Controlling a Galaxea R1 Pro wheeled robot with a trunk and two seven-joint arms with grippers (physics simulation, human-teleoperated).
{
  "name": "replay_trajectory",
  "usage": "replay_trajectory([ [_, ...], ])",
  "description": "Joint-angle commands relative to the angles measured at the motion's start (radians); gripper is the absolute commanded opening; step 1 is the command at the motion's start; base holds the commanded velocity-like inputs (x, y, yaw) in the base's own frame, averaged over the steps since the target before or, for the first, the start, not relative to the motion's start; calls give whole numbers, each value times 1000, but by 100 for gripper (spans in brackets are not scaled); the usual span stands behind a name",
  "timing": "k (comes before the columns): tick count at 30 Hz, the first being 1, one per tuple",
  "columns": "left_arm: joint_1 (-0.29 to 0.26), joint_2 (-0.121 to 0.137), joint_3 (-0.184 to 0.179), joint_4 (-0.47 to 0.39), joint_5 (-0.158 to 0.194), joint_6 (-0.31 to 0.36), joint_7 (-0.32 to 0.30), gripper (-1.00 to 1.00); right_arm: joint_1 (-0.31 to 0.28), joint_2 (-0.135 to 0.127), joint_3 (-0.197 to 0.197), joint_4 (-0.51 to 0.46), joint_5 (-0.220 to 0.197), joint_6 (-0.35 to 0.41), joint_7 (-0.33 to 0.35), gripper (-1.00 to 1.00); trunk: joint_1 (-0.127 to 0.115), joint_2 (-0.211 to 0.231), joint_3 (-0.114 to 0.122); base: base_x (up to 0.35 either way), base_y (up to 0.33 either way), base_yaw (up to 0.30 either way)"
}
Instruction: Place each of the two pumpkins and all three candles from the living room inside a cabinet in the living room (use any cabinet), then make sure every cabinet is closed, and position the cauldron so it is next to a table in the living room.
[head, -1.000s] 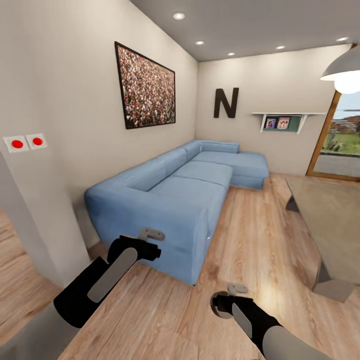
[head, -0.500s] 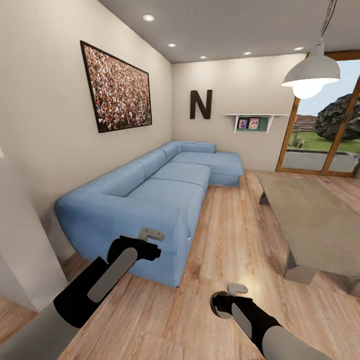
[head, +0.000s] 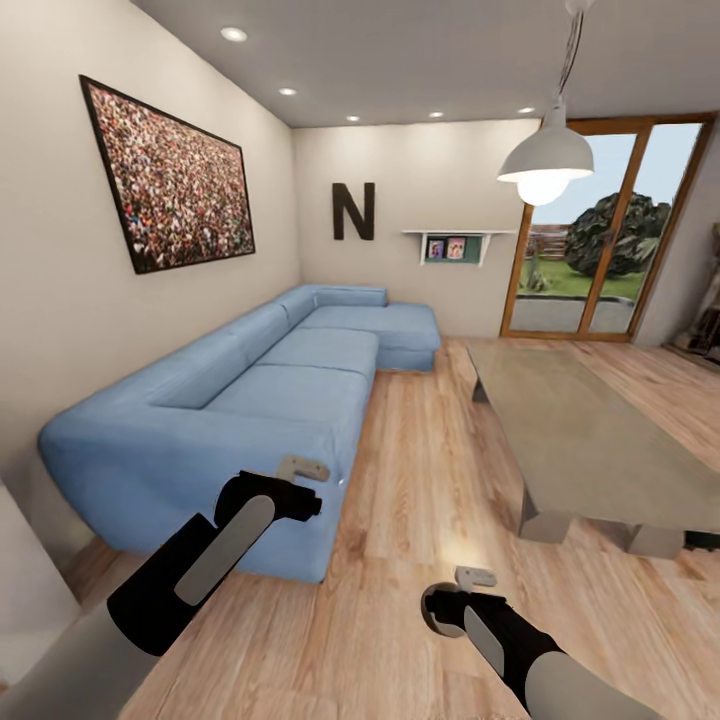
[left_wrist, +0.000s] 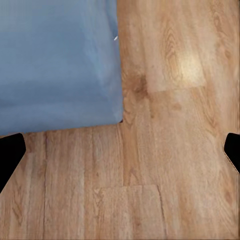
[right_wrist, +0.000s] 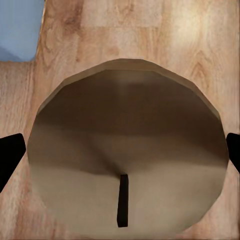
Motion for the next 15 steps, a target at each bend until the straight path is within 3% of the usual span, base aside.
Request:
replay_trajectory([
  [1,-1,1,-2,-1,9,1,10,100,-1,0,8,-2,-11,4,-8,-100,-4,7,2,0,0,-292],
  [15,-1,0,-2,-1,9,1,10,100,-1,0,8,-2,-10,4,-8,-100,-58,105,46,0,0,-292],
])
